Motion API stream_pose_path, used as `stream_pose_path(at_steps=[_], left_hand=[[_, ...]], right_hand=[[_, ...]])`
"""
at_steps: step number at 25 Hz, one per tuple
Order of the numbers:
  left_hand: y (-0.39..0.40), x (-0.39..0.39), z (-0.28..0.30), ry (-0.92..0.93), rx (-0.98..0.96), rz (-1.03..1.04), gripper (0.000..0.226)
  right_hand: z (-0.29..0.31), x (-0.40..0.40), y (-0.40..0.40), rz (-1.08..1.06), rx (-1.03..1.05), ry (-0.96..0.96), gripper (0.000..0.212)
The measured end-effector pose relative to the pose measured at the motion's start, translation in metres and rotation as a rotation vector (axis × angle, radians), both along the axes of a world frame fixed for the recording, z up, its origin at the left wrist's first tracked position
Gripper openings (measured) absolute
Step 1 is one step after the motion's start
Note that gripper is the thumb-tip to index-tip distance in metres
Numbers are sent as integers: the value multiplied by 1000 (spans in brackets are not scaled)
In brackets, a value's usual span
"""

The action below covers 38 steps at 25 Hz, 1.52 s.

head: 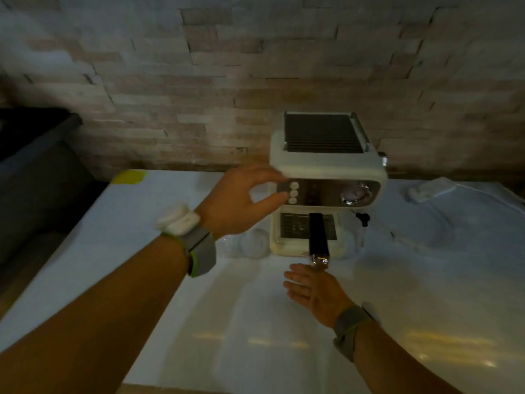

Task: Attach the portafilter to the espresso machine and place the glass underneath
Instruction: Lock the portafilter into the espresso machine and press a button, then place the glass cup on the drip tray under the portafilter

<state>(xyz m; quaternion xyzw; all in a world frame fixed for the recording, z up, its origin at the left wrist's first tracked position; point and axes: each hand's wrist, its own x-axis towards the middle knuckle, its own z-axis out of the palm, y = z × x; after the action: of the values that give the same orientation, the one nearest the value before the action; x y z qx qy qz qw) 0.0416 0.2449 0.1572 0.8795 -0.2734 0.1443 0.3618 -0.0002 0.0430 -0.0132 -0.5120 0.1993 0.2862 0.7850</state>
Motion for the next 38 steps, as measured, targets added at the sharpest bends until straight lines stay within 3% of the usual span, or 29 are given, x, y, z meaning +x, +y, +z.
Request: stream_pose_path(at_steps=[3, 6, 8, 13, 17, 21, 31, 35, 38], left_hand=[[53, -23, -41, 206, -165, 216, 23], [106, -31, -89, 441, -350, 471, 23], [130, -31, -118, 591, -438, 593, 28], [128, -18, -165, 938, -915, 639, 37], [113, 2, -182, 1023, -1074, 583, 39], [107, 7, -182, 1001, -1068, 560, 40], [79, 17, -145, 895, -892, 459, 27], [40, 29, -130, 856, -790, 423, 11], [6, 33, -124, 855, -740, 376, 18]], right_hand=[[-3, -2, 33, 93, -142, -48, 17], [4, 9, 74, 182, -407, -178, 34], [10, 19, 96, 213, -474, -237, 43], [11, 55, 129, 176, -377, -242, 45], [5, 79, 147, 44, -258, -132, 41], [4, 85, 153, -2, -295, -135, 39], [5, 56, 110, -200, 30, -129, 32], [-6, 40, 83, -296, 106, -106, 36], [-8, 35, 60, -375, 103, -65, 46]])
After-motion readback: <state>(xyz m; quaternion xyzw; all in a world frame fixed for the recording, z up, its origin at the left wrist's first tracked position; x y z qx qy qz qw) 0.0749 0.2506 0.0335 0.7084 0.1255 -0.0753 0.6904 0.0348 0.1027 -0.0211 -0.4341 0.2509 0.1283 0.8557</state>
